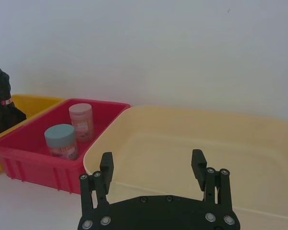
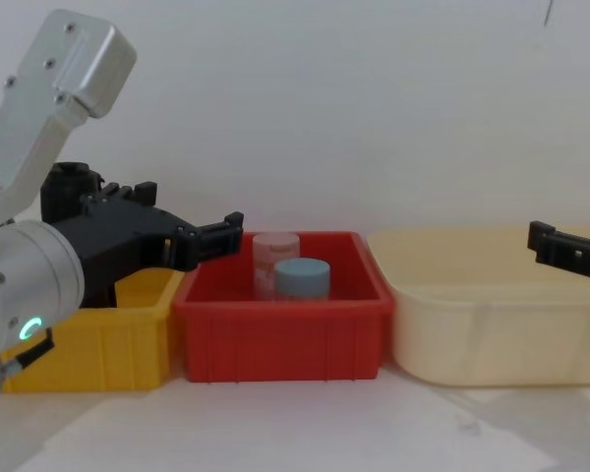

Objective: Pick up the garbage bag with the one hand and transfer it to the other hand.

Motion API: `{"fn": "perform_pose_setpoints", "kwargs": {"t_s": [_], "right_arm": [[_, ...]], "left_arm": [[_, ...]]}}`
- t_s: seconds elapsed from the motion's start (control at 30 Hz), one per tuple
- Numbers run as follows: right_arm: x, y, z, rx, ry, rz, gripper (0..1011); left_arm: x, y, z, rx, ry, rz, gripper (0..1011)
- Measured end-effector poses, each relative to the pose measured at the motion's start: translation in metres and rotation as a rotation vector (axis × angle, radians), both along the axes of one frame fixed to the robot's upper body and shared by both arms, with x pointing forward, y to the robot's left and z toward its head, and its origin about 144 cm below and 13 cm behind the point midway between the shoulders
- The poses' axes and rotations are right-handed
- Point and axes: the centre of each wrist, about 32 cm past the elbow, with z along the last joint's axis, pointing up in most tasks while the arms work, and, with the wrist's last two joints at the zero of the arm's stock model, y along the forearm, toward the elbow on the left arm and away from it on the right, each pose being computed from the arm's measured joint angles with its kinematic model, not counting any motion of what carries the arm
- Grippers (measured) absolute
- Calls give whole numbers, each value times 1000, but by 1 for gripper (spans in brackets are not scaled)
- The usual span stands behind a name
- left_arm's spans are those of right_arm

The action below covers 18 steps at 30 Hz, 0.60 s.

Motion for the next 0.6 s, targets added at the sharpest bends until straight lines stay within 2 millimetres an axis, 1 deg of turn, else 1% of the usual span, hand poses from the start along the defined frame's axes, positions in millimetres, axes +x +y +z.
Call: {"fn": "perform_pose_setpoints", "kwargs": {"t_s": [0.6], "right_arm": [[0, 0, 0, 0, 0, 0, 1001]], "left_arm": [[0, 0, 0, 0, 0, 0, 1002]]}}
